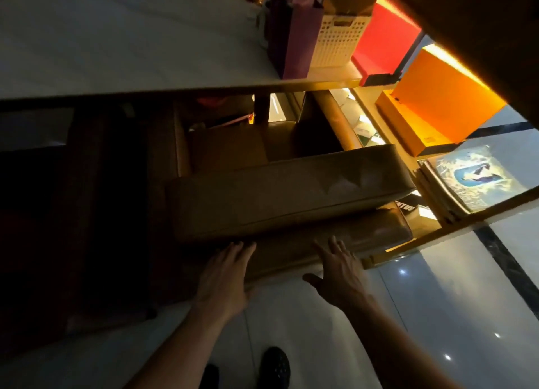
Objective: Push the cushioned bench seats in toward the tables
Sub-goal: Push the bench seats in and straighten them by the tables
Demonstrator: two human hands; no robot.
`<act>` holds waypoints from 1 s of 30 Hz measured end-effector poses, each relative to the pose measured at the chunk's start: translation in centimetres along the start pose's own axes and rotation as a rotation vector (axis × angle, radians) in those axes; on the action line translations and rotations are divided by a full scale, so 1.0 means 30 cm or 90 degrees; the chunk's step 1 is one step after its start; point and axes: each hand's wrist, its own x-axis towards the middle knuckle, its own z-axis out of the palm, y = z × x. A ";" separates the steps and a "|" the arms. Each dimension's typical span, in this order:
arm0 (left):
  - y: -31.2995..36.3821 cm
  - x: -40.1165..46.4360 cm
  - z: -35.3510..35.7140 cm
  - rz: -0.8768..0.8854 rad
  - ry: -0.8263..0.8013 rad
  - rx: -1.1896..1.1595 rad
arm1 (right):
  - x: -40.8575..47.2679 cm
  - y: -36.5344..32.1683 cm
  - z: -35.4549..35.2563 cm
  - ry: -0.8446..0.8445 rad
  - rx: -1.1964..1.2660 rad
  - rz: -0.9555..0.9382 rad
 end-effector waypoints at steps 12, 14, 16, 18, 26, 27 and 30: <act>0.065 0.069 0.141 -0.151 0.131 0.109 | 0.196 0.104 0.102 0.011 -0.022 -0.125; 0.055 0.065 0.156 -0.150 0.140 0.114 | 0.197 0.102 0.115 0.026 -0.020 -0.128; 0.038 0.063 0.161 -0.144 0.145 0.118 | 0.206 0.101 0.122 0.029 -0.032 -0.132; 0.020 0.065 0.158 -0.134 0.148 0.115 | 0.214 0.099 0.127 0.026 -0.053 -0.135; -0.014 0.075 0.155 -0.104 0.164 0.055 | 0.237 0.076 0.143 0.022 -0.123 -0.108; -0.019 0.076 0.158 -0.102 0.170 0.054 | 0.240 0.076 0.145 0.023 -0.127 -0.108; -0.036 0.075 0.171 -0.090 0.188 0.063 | 0.246 0.076 0.149 0.018 -0.145 -0.107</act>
